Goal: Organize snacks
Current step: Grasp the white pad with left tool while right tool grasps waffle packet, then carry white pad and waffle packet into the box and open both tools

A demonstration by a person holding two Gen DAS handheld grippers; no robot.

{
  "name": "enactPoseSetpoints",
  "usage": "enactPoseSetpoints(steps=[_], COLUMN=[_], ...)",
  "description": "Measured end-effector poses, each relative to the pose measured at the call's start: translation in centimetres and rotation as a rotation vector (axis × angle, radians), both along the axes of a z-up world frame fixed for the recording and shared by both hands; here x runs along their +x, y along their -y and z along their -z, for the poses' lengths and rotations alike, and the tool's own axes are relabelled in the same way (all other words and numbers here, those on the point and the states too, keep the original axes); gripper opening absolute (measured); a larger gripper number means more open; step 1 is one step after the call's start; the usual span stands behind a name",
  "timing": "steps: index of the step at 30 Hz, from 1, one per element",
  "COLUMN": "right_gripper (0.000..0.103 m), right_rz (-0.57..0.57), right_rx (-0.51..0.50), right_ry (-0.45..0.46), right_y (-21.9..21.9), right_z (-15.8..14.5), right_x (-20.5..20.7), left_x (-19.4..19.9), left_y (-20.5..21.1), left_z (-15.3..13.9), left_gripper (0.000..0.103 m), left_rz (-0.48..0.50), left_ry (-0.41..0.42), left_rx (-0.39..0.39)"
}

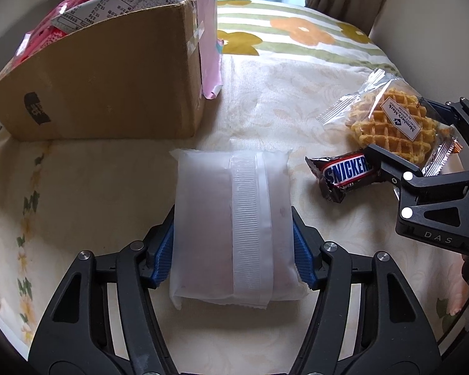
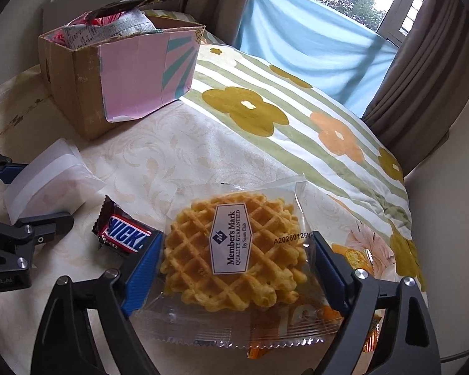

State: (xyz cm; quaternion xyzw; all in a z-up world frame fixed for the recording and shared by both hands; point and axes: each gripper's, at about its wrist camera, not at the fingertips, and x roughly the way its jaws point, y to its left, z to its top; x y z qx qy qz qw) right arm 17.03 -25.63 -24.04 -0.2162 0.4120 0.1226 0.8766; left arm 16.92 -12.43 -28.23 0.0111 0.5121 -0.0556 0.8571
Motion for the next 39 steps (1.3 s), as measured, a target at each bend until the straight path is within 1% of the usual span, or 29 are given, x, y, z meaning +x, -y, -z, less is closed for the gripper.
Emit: enactPoseSetpoints(steps=[3,8,14,19,25,32,37,39], right_gripper=[0.082,0.078,0.076,0.076,0.076,0.076,0.076,0.076], right_rz=[-0.011,-0.015,-0.019,-0.020,-0.019,0.000,0.016,0.027], right_rx=[-0.003,-0.001,0.023,0.048,0.105,0.209,0.271,0.295], right_ry=[0.001,0.004,0.013,0.020,0.022,0.031,0.049,0.063], right_y=[0.0,-0.1,-0.2,-0.4,-1.2,-3.1,-5.2,-6.2], right_z=[0.0,-0.3,-0.9,-2.0,-4.4,-8.9,-12.0,-13.2], right_x=[-0.1,-0.2,-0.5,-0.8,-1.4,-2.0,-1.3,-0.8], left_x=[-0.1,-0.3,-0.7,-1.3,-2.2,-2.3,-0.6,0.7], left_y=[-0.1,-0.5,-1.1,-1.7,-3.2,-6.7,-10.2,-11.8], left_z=[-0.1,-0.2,-0.7,-1.9,-5.3,-11.3,-15.1,-16.3], left_gripper=[0.060,0.060,0.060,0.060,0.060,0.060,0.060,0.060], left_rz=[-0.002,-0.014,-0.029,-0.043,-0.070,-0.094,-0.102,-0.099], left_ry=[-0.005,-0.011,-0.005,0.007,0.042,0.110,0.155,0.155], left_rx=[0.001,0.002,-0.004,-0.013,-0.032,-0.034,-0.026,-0.032])
